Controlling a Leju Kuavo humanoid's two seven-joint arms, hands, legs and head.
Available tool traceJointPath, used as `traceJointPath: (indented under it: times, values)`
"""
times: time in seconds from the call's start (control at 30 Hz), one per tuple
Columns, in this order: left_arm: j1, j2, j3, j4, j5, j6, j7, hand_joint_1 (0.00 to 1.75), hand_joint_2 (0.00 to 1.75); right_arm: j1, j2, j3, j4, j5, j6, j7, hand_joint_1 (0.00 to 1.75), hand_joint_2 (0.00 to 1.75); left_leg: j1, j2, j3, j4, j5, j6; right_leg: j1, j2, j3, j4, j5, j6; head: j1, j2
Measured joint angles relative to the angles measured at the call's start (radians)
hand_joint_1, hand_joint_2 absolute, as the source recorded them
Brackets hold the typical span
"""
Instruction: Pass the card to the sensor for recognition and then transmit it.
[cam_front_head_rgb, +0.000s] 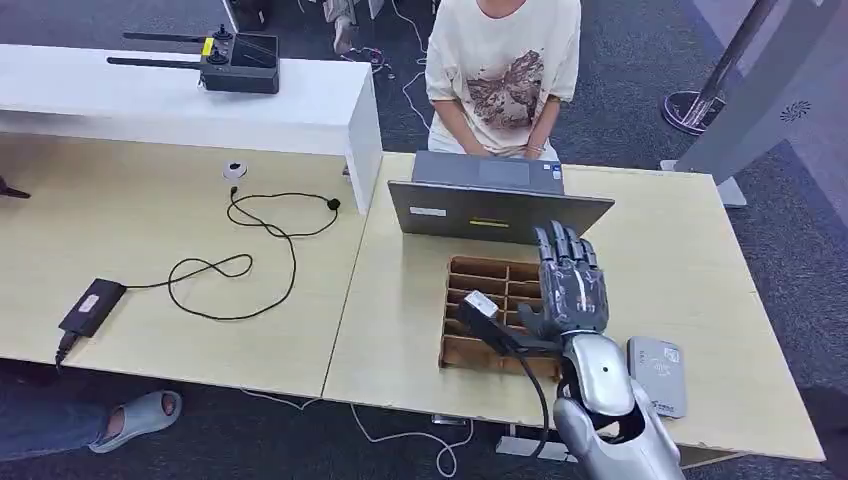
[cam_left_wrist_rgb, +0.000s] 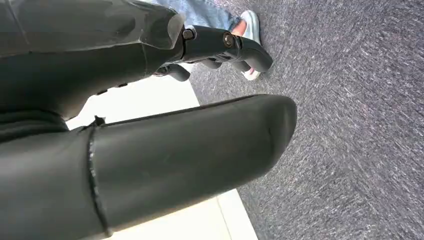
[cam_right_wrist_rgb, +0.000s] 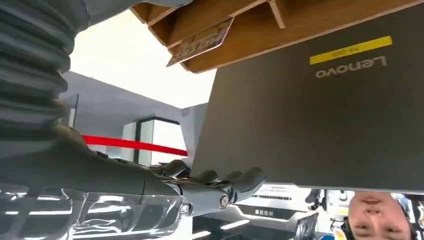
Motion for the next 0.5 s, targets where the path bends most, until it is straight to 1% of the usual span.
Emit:
traceJointPath:
  times: [0.23, 0.5]
  values:
    - [0.0, 0.0, 0.0, 0.0, -0.001, 0.0, 0.0, 0.0, 0.0, 0.004, -0.002, -0.006, 0.0, 0.031, 0.001, 0.031, 0.0, 1.75, 0.0, 0.0, 0.0, 0.0, 0.0, 0.0, 0.0, 0.0, 0.0, 0.0, 0.0, 0.0, 0.0, 0.0]
    - [0.0, 0.0, 0.0, 0.0, -0.001, 0.0, 0.0, 0.0, 0.0, 0.009, -0.002, -0.014, 0.0, 0.036, 0.002, 0.036, 0.0, 1.75, 0.0, 0.0, 0.0, 0.0, 0.0, 0.0, 0.0, 0.0, 0.0, 0.0, 0.0, 0.0, 0.0, 0.0]
